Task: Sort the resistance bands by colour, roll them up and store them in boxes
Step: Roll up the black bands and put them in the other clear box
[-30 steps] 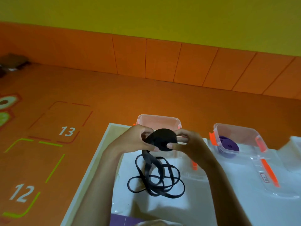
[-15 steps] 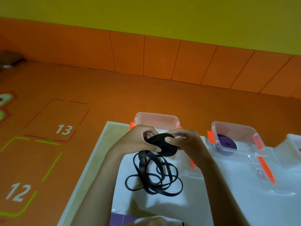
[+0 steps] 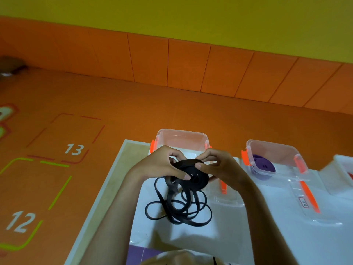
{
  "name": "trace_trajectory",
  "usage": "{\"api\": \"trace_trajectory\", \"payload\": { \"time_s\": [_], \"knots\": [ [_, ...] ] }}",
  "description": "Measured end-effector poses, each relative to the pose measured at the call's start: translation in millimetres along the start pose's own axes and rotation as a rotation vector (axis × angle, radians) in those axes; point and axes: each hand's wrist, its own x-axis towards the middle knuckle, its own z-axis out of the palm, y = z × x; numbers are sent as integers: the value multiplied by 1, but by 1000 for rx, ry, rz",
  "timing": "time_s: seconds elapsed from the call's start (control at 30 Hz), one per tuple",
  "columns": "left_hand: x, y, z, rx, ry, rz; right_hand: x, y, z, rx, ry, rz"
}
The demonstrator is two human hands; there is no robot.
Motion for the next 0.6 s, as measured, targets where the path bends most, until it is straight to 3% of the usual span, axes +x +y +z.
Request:
{"api": "trace_trajectory", "payload": {
  "time_s": [0.17,0.4,0.6],
  "knots": [
    [-2,-1,3,16,49,16,-1,-3,-2,44,-64,65],
    [-7,2,8,-72,97,78,-9,-1,0,113,106,-43],
    [-6,6,5,-72,110,84,-14,-6,6,74,82,-71]
  ]
}}
